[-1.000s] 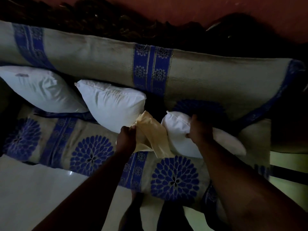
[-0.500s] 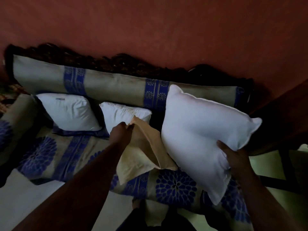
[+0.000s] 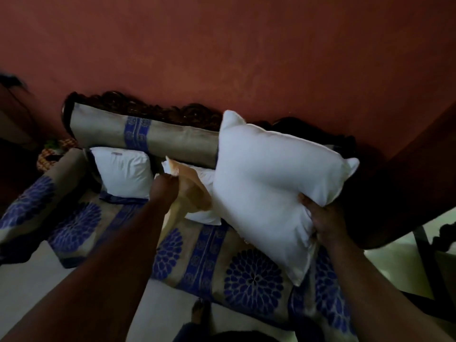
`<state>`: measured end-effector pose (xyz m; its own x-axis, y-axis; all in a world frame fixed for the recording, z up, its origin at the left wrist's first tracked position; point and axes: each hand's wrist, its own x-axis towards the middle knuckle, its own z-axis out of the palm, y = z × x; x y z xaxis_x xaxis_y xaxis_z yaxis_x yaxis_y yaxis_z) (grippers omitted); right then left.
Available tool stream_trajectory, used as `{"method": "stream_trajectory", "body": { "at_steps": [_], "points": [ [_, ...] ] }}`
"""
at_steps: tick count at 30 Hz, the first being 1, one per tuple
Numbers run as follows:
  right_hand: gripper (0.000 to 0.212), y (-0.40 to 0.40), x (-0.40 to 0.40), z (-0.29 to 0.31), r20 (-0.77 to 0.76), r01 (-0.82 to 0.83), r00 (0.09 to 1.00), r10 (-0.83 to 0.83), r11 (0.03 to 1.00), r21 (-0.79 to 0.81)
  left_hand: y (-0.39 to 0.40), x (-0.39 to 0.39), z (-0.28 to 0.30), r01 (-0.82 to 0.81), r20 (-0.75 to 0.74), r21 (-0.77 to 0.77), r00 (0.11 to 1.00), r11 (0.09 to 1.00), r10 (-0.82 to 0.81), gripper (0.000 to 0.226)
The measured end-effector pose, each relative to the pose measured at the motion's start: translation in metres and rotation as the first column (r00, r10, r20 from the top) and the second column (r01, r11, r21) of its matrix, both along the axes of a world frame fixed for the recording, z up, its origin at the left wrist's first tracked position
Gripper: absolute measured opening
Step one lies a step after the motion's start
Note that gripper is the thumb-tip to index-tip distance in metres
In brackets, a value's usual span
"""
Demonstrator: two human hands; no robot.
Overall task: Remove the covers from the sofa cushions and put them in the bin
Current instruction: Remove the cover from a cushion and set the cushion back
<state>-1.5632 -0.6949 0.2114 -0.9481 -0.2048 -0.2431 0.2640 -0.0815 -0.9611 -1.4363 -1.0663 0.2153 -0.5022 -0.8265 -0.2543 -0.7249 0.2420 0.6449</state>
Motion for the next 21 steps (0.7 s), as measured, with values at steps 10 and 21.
{"method": "stream_trajectory", "body": {
  "at_steps": [10, 21],
  "points": [
    [0.071, 0.029, 0.022, 0.017, -0.097, -0.106, 0.990, 0.099, 0.992, -0.068, 0.041, 0.039, 0.031, 0.020, 0.012, -0.121, 1.000, 0.992, -0.019, 0.054],
    [0.060, 0.034, 0.044, 0.036, -0.117, -0.033, 0.993, 0.007, 0.974, -0.224, 0.025, 0.077, 0.065, 0.348, -0.192, 0.109, 0.926, 0.931, -0.324, 0.031]
  ]
}}
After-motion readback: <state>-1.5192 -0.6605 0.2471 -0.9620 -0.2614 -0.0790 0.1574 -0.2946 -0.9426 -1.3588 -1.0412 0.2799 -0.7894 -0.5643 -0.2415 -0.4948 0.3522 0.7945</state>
